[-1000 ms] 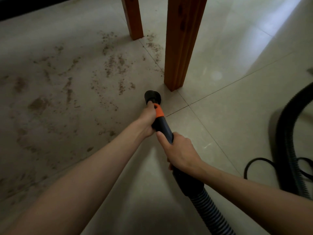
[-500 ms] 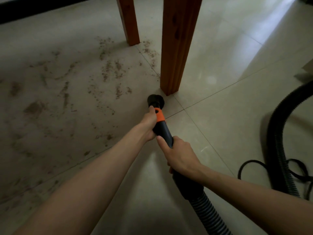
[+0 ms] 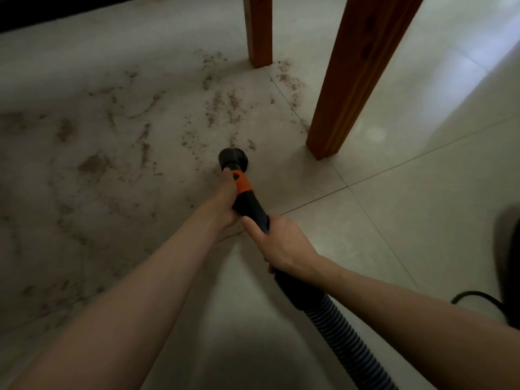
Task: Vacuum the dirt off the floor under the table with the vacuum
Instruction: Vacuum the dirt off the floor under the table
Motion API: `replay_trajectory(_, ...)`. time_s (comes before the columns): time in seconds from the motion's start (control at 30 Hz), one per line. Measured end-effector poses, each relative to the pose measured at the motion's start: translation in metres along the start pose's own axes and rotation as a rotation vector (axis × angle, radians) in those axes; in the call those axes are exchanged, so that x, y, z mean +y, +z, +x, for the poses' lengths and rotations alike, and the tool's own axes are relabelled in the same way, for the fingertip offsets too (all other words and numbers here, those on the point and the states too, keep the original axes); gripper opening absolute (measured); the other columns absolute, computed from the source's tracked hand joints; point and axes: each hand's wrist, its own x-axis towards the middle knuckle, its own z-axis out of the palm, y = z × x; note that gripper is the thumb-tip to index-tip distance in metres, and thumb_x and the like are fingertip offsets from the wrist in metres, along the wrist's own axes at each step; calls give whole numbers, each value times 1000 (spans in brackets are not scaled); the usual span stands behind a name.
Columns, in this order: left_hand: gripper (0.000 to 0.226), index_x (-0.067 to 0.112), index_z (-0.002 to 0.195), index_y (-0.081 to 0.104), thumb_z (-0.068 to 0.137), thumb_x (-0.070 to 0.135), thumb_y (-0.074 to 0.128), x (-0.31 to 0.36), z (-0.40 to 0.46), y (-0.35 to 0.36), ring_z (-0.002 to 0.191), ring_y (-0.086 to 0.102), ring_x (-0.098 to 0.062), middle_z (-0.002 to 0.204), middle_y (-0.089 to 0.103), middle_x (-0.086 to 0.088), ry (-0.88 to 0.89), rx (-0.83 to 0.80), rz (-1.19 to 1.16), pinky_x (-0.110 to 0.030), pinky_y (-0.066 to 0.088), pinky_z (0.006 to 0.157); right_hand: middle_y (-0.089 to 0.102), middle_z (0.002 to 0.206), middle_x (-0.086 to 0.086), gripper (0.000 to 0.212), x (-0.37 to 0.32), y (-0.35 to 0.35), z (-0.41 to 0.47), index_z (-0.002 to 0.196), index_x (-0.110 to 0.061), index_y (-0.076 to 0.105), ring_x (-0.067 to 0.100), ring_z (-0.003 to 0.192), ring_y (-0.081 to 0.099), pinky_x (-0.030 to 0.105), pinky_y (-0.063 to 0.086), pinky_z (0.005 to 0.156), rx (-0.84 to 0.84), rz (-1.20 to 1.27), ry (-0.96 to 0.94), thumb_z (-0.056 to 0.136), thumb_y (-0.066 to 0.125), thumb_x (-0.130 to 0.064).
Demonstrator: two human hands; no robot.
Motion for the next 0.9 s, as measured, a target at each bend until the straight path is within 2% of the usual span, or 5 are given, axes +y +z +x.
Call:
replay_trajectory(0.17,55,2,132,42,102,44,23,18,15,-15,87,59,-26,100,58,-14,26,-27,17,-30,45,70,66,81,9,53,-18,9,22,96,-15,51,26,67,68,44,59,66,-12,-21,-5,90,37,-66)
replay_trajectory(0.4,58,2,135,39,101,46,23,42,36,-13,115,55,-31,135,49,-21,9,-30,54,-36,43,87,63,86,7,52,-32,12,49,100,-16,48,26,72,67,46,59,68,22,7,1,90,37,-66)
replay_trajectory(0.57,58,0,131,43,101,46,25,57,49,-6,115,56,-31,129,55,-20,11,-23,89,-34,45,77,63,86,6,53,-39,9,69,104,-14,50,24,71,66,44,59,68,51,23,-10,91,37,-64)
replay_trajectory(0.7,54,2,105,51,99,49,26,65,55,-5,61,51,-20,79,58,-13,-12,-18,113,-30,45,55,63,82,5,52,-43,7,79,104,-12,50,22,67,64,40,59,66,43,48,-11,92,38,-62)
replay_trajectory(0.9,54,0,113,50,101,46,25,52,55,-7,81,61,-28,93,61,-18,33,24,100,-32,48,65,64,84,7,50,-35,5,70,99,-14,49,26,70,67,46,59,67,-4,79,-23,91,39,-62)
